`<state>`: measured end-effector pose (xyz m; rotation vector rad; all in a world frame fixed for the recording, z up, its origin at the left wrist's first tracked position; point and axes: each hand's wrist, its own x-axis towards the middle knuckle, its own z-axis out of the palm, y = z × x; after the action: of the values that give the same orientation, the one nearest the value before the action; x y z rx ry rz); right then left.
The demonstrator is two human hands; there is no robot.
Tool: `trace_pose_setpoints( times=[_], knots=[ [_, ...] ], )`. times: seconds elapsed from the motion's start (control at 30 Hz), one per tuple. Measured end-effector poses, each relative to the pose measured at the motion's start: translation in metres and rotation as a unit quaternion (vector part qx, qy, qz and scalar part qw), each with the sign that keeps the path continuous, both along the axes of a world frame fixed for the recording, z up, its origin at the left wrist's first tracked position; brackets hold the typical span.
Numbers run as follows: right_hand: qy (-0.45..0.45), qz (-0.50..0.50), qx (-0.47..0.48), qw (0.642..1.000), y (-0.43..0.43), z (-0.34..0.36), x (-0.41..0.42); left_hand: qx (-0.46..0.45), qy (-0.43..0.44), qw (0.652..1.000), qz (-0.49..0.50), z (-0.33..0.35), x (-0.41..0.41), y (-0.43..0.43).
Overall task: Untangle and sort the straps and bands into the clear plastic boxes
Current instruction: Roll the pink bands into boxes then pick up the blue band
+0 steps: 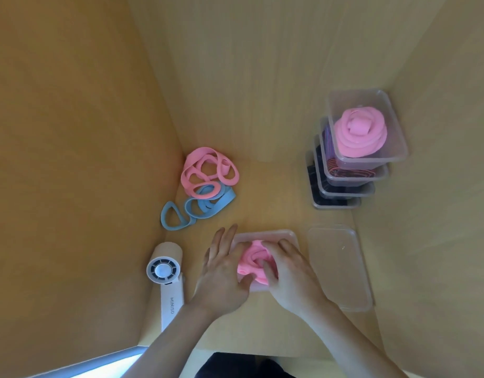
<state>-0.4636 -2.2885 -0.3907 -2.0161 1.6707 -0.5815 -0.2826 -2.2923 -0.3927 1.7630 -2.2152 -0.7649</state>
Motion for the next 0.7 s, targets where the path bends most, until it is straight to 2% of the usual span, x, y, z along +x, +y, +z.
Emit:
trace_pose_setpoints(
  times=[0.13, 0.27, 0.37, 0.47, 0.6, 0.7],
  knots=[
    [-0.08, -0.033, -0.016, 0.996, 0.012, 0.014, -0.022, -0.018, 0.01, 1.0, -0.018, 0.002, 0.001, -0.004],
    [-0.081, -0.113, -0.084, 0.987, 0.029, 0.015, -0.046, -0.048, 0.017, 0.998, -0.028, 0.004, -0.005, -0.009],
    [-0.004, -0.201, -0.101, 0.974, 0.033, 0.004, -0.062, -0.068, 0.02, 0.997, -0.04, 0.006, -0.011, -0.011],
    [0.091, -0.263, -0.05, 0.959, 0.033, -0.016, -0.074, -0.086, 0.03, 0.994, -0.063, 0.008, -0.019, -0.013],
    [0.196, -0.269, 0.02, 0.943, 0.037, -0.031, -0.071, -0.087, 0.003, 0.991, -0.102, 0.006, -0.028, -0.017],
    [0.219, -0.281, 0.032, 0.934, 0.041, -0.033, -0.065, -0.081, -0.032, 0.988, -0.124, 0.0, -0.031, -0.017]
  ],
)
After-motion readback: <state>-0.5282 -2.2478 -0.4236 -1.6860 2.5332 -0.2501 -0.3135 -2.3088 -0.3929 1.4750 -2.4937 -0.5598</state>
